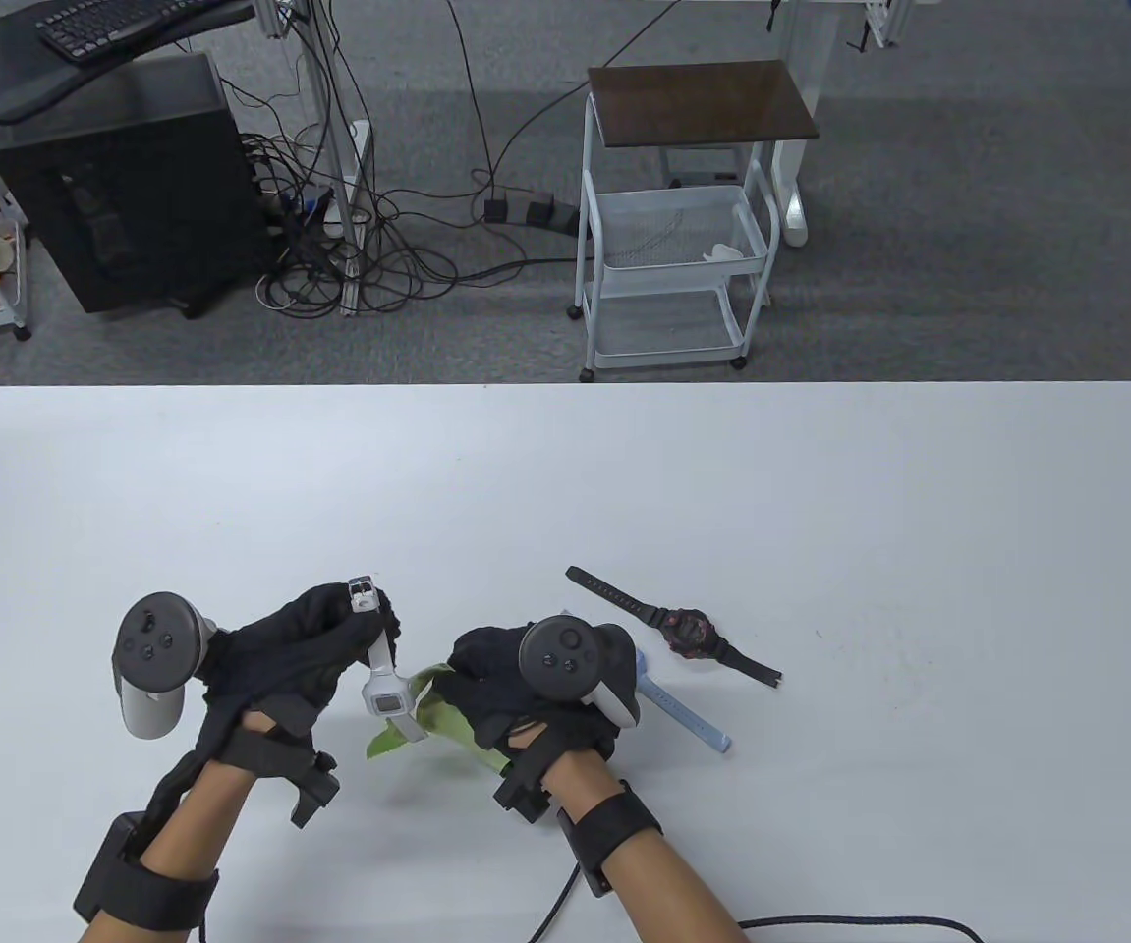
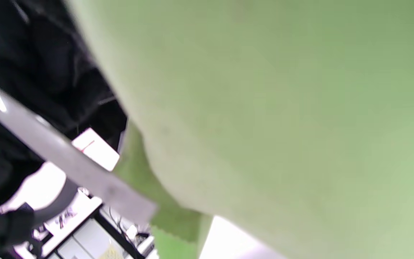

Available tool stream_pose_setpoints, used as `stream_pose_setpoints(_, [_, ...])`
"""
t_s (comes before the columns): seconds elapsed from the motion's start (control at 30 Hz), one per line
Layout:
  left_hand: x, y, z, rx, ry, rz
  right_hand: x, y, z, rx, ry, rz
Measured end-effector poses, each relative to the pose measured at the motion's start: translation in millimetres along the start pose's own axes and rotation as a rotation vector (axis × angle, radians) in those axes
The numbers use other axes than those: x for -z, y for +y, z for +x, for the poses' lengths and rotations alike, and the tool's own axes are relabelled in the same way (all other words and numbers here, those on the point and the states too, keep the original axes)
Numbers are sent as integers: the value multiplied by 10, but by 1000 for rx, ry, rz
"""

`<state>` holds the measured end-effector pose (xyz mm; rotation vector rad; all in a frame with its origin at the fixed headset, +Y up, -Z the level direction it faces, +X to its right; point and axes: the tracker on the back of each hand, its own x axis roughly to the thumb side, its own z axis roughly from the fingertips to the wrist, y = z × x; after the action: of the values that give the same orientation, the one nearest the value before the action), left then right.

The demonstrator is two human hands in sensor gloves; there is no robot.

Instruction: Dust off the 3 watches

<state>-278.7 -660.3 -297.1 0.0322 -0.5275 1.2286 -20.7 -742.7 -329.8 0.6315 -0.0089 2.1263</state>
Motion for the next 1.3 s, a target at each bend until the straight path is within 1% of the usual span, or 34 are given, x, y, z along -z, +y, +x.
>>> stream_pose_setpoints(0.13, [0,-54,2,4,0,-12,-125,-104,31,21,-13,-63])
stream_pose_setpoints(0.23, [0,-79,3,7,0,-16,-182,-128,46,51,-57,-81])
stream_pose_setpoints(0.33, [-2,-104,-9,19,4,-14,-220,-118,54,95,-71,-73])
stream_pose_setpoints(0.43, [-7,-112,-24,41,12,-6,-228,-96,69,98,-83,-49])
stream_pose_setpoints(0.53, [-17,-116,-48,80,25,12,-240,-88,102,128,-127,-50])
stream_pose_setpoints(0.7, [-40,-102,-81,130,36,61,-263,-64,140,262,-150,-29])
stream_pose_setpoints(0.8, [-48,-100,-74,145,35,77,-284,14,137,400,-135,2])
stream_pose_setpoints(0.87, [-57,-96,-62,159,29,94,-300,80,126,544,-126,31])
stream_pose_setpoints(0.93, [-66,-87,-50,173,26,107,-312,123,121,644,-120,30])
stream_pose_setpoints(1.03, [-77,-79,-37,179,19,132,-326,168,122,742,-112,57])
stream_pose_setpoints(1.13, [-87,-72,-30,204,16,143,-328,178,126,756,-116,61])
stream_pose_setpoints(1.2, [-91,-75,-25,216,14,146,-325,183,137,760,-101,100])
stream_pose_setpoints(1.3, [-98,-89,-5,245,7,155,-323,199,161,698,-112,140])
